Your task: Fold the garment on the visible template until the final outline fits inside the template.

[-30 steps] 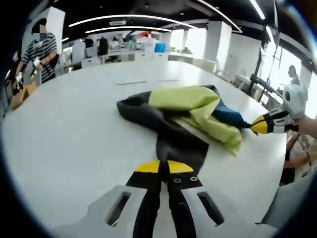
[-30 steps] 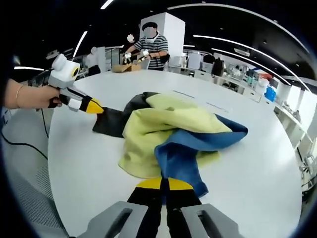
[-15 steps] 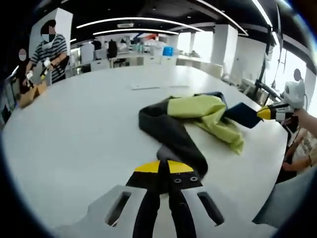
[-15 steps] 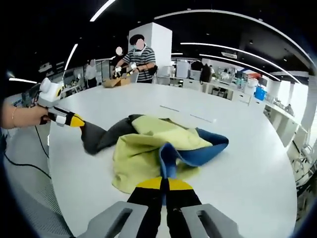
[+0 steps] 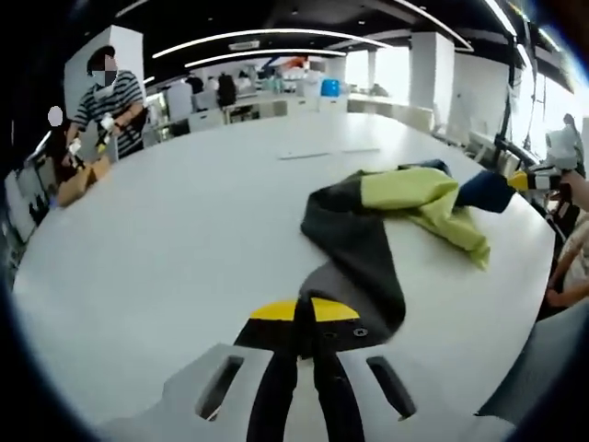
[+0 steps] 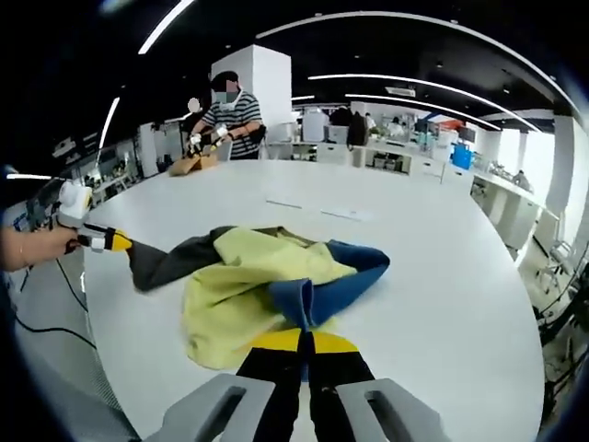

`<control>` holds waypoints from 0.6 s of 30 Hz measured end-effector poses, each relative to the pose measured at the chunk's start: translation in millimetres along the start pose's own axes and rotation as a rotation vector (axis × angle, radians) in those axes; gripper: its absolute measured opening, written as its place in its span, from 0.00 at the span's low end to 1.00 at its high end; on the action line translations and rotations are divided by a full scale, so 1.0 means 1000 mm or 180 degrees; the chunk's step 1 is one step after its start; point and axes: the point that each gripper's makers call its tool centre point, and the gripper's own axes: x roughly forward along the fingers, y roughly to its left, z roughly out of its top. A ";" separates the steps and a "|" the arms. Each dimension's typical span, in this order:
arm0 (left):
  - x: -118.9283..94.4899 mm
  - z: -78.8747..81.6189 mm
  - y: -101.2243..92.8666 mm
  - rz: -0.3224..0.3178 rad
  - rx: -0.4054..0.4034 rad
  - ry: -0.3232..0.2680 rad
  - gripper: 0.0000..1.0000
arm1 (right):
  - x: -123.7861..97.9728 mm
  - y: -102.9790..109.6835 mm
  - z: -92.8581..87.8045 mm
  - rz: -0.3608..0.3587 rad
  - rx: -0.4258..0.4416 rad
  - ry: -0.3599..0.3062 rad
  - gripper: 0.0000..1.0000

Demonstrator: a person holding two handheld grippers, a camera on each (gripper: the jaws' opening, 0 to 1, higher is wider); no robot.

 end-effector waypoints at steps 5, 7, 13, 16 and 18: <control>0.005 -0.006 0.024 0.0174 0.0026 0.0086 0.00 | -0.004 -0.017 0.001 -0.0069 0.0104 0.0059 0.00; 0.006 -0.008 0.032 0.0232 0.0007 0.0123 0.00 | -0.005 -0.024 0.000 -0.0097 0.0129 0.0083 0.00; 0.011 -0.014 0.051 0.0347 0.0034 0.0196 0.00 | -0.011 -0.041 -0.006 -0.0195 0.0088 0.0224 0.00; 0.013 -0.020 0.058 0.0405 0.0136 0.0281 0.00 | -0.018 -0.052 -0.008 -0.0269 0.0103 0.0256 0.00; 0.014 -0.023 0.062 0.0433 0.0151 0.0331 0.00 | -0.020 -0.057 -0.010 -0.0308 0.0119 0.0266 0.00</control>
